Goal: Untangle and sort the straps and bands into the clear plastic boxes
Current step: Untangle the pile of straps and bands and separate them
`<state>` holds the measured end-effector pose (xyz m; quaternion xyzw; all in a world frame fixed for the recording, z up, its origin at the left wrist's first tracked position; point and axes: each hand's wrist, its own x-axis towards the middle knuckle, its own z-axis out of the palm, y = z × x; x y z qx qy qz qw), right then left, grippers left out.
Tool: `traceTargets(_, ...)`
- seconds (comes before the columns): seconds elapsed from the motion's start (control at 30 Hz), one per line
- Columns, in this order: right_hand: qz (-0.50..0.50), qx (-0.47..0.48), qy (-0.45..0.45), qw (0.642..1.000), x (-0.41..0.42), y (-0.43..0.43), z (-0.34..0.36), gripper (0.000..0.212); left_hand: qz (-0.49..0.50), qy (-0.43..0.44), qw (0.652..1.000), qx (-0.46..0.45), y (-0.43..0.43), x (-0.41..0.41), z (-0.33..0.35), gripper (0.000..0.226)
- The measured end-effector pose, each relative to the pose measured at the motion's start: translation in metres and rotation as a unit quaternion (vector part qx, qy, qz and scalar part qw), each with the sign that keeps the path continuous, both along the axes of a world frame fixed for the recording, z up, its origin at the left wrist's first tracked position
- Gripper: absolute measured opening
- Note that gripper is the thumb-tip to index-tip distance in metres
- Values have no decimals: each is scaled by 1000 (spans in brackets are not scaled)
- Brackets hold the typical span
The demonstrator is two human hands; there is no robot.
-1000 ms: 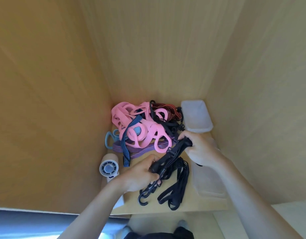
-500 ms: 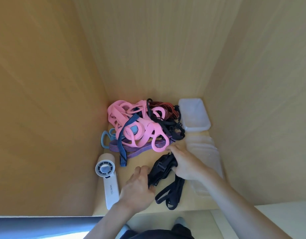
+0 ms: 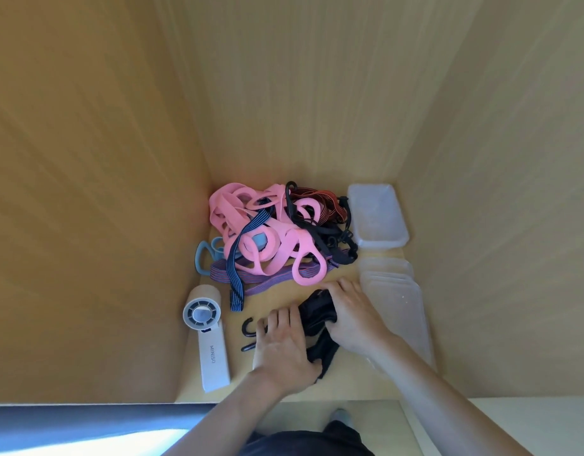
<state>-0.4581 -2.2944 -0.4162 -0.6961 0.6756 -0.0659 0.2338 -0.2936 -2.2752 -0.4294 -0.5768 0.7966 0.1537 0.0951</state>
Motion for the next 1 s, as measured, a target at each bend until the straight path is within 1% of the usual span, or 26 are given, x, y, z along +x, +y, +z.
traceTargets(0.07,4,4,-7,1000,0,2,2,73,-20,22,1000,5,-8,8,-3,97)
traceTargets(0.13,20,11,-15,1000,0,7,6,84,-42,43,998,6,-16,16,-6,79)
traceTargets(0.17,35,13,-6,999,0,10,9,89,-50,49,997,11,-19,19,-7,74)
traceTargets(0.3,107,8,107,988,3,15,13,107,-79,58,995,25,-28,25,-6,72)
traceTargets(0.37,120,21,138,983,8,14,11,110,-86,68,993,36,-32,28,-5,73)
traceTargets(0.43,121,30,155,980,15,12,7,103,-92,76,992,47,-36,31,-5,76)
traceTargets(0.53,112,19,171,979,26,11,1,81,-93,77,991,56,-40,36,-3,77)
traceTargets(0.63,90,20,169,981,32,13,0,69,-93,80,991,58,-41,38,-1,77)
traceTargets(0.77,50,35,143,988,33,16,-3,64,-94,84,991,52,-39,36,-2,72)
traceTargets(0.9,-5,43,92,995,34,21,-4,68,-97,82,990,59,-38,35,2,75)
traceTargets(1.0,-43,32,71,996,39,29,-4,69,-100,91,989,60,-38,36,3,71)
